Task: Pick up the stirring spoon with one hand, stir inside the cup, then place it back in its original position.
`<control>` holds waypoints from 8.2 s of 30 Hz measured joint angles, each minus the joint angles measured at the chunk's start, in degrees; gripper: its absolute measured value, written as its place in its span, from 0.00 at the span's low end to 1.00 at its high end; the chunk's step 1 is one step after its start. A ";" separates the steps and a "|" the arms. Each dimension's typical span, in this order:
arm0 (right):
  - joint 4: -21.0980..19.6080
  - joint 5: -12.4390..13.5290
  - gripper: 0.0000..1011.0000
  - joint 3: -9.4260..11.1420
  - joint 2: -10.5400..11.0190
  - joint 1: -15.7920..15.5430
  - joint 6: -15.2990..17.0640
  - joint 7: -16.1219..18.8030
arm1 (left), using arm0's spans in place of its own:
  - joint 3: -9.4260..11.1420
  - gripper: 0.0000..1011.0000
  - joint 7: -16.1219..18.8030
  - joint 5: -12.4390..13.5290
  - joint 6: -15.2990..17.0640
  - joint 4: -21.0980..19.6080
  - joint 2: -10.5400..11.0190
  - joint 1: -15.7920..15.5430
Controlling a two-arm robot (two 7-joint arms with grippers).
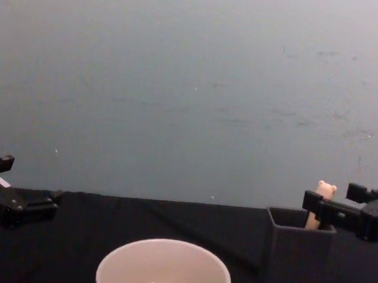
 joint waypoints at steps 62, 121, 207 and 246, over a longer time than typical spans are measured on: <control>2.09 -0.51 0.25 0.88 -2.04 1.00 1.66 1.62 | 0.00 0.99 0.00 0.00 0.00 0.00 0.00 0.00; -9.43 5.60 0.21 5.54 -0.58 -1.37 0.52 2.21 | 0.00 0.99 0.00 0.00 0.00 0.00 0.00 0.00; 10.58 -8.35 0.21 -13.19 -11.23 12.52 -1.74 7.86 | 0.00 0.99 0.00 0.00 0.00 0.00 0.00 0.00; -3.34 -4.79 0.21 -11.39 -3.25 4.20 0.89 10.89 | 0.00 0.99 0.00 0.00 0.00 0.00 0.00 0.00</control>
